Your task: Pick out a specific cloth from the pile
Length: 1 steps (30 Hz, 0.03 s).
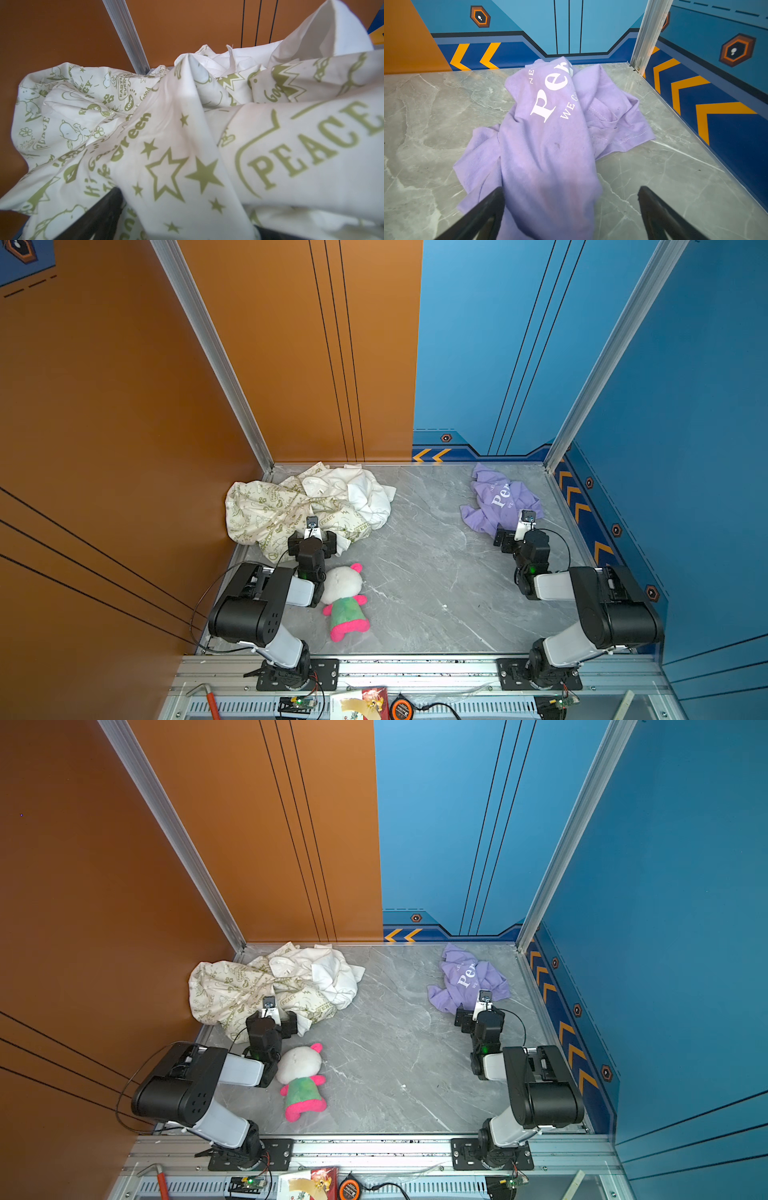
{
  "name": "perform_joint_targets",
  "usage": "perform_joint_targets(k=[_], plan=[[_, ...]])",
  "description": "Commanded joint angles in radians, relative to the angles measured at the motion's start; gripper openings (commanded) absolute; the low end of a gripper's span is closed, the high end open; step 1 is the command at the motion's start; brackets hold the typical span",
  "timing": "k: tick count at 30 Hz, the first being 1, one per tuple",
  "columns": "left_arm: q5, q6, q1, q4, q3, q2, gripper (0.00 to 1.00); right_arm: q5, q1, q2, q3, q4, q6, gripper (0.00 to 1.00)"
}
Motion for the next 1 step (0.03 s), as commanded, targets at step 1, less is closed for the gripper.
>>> perform_joint_targets(k=[1], plan=[[0.001,-0.008,0.000,0.013,0.018,0.006,0.98,-0.018,0.006,-0.007,0.011,-0.029,0.013,1.00]])
